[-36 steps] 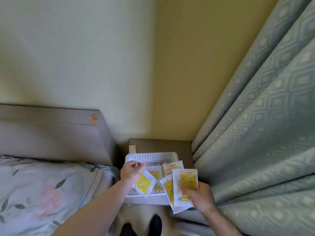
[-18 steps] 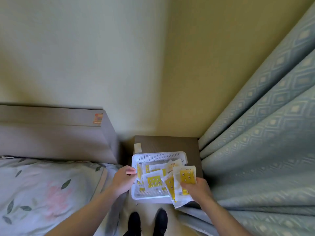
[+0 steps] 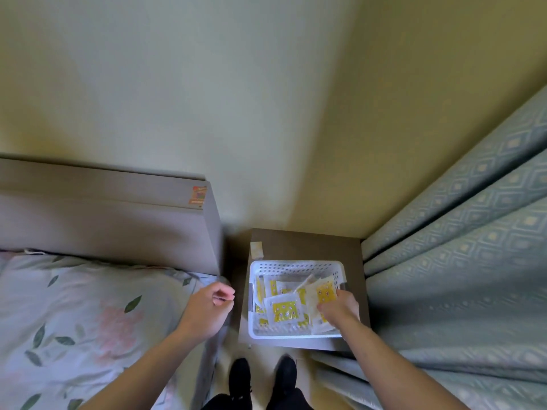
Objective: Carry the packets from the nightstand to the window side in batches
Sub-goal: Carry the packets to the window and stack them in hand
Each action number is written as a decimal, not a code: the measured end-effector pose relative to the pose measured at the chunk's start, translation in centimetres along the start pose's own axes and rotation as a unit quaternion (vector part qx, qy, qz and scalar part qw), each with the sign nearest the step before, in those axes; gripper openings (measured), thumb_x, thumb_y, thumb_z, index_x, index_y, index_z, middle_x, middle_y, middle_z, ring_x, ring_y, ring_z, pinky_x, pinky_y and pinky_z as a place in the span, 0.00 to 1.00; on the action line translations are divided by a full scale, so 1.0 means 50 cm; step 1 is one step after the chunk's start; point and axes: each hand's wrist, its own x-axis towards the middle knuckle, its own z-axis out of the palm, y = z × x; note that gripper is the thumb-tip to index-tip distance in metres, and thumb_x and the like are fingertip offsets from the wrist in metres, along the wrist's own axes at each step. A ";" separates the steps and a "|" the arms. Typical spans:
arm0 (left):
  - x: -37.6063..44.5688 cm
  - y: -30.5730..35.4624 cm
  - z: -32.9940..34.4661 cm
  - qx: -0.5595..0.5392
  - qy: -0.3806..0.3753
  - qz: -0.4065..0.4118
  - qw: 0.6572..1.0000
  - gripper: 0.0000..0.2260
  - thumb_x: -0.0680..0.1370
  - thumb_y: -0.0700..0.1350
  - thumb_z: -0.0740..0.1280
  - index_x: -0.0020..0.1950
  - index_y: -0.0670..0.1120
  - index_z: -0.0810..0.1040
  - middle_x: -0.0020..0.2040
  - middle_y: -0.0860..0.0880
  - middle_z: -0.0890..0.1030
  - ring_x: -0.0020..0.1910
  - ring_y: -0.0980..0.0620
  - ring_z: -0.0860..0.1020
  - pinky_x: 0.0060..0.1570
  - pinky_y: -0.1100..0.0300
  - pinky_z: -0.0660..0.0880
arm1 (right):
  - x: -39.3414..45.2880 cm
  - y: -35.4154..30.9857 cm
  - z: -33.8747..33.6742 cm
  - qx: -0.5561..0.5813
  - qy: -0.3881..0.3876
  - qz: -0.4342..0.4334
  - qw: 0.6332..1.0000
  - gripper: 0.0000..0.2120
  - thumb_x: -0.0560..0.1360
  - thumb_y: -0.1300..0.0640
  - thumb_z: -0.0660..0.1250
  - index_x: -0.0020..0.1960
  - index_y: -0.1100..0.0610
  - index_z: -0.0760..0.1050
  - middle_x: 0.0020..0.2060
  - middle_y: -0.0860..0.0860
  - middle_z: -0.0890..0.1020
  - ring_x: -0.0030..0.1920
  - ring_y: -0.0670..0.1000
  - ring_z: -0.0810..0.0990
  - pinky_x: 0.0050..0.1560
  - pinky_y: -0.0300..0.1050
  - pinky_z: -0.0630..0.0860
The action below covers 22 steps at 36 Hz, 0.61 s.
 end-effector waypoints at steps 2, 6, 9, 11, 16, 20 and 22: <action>-0.005 0.003 -0.003 0.002 -0.005 0.002 1.000 0.10 0.74 0.40 0.73 0.43 0.56 0.81 0.43 0.60 0.85 0.42 0.65 0.81 0.44 0.75 0.71 | -0.006 0.015 0.001 0.022 -0.004 0.019 1.000 0.10 0.71 0.59 0.72 0.52 0.54 0.83 0.50 0.54 0.85 0.52 0.55 0.83 0.51 0.42 0.79; -0.005 0.010 -0.004 -0.001 -0.021 0.003 1.000 0.11 0.74 0.41 0.73 0.43 0.58 0.81 0.43 0.60 0.84 0.43 0.66 0.80 0.45 0.72 0.71 | -0.017 0.029 0.000 0.069 -0.004 0.031 0.997 0.04 0.69 0.59 0.75 0.43 0.52 0.82 0.42 0.50 0.85 0.46 0.53 0.83 0.48 0.44 0.80; -0.004 0.025 -0.004 0.012 -0.035 0.013 0.999 0.09 0.76 0.43 0.71 0.45 0.58 0.81 0.45 0.60 0.84 0.45 0.66 0.80 0.45 0.75 0.69 | -0.012 0.021 -0.002 0.110 0.005 0.019 0.994 0.04 0.68 0.57 0.76 0.41 0.53 0.83 0.39 0.48 0.86 0.44 0.52 0.85 0.51 0.49 0.83; -0.004 0.034 -0.002 0.006 -0.045 0.015 0.999 0.06 0.77 0.43 0.71 0.47 0.55 0.82 0.46 0.60 0.84 0.46 0.66 0.80 0.44 0.76 0.70 | -0.010 0.013 -0.002 0.135 0.004 0.015 0.991 0.03 0.69 0.57 0.76 0.42 0.52 0.83 0.40 0.48 0.86 0.44 0.51 0.84 0.52 0.49 0.82; -0.010 0.051 0.006 -0.005 -0.052 0.020 0.998 0.06 0.76 0.43 0.70 0.48 0.54 0.82 0.46 0.58 0.84 0.46 0.65 0.80 0.45 0.75 0.70 | -0.002 0.024 0.001 0.130 0.018 0.030 0.991 0.02 0.72 0.55 0.74 0.42 0.52 0.82 0.42 0.50 0.85 0.47 0.54 0.83 0.53 0.48 0.81; -0.028 0.054 0.010 0.000 -0.045 0.019 0.999 0.05 0.76 0.43 0.71 0.47 0.54 0.81 0.45 0.57 0.84 0.46 0.63 0.81 0.46 0.72 0.72 | -0.004 0.054 -0.001 0.126 0.021 0.039 0.991 0.04 0.73 0.53 0.71 0.41 0.52 0.82 0.42 0.52 0.85 0.46 0.55 0.82 0.50 0.48 0.80; -0.042 0.050 0.011 0.002 -0.039 0.016 0.999 0.06 0.76 0.42 0.71 0.46 0.55 0.81 0.45 0.57 0.84 0.46 0.62 0.81 0.47 0.69 0.72 | -0.005 0.063 -0.004 0.132 0.013 0.036 0.991 0.04 0.73 0.55 0.70 0.41 0.52 0.82 0.42 0.52 0.85 0.46 0.55 0.82 0.51 0.48 0.80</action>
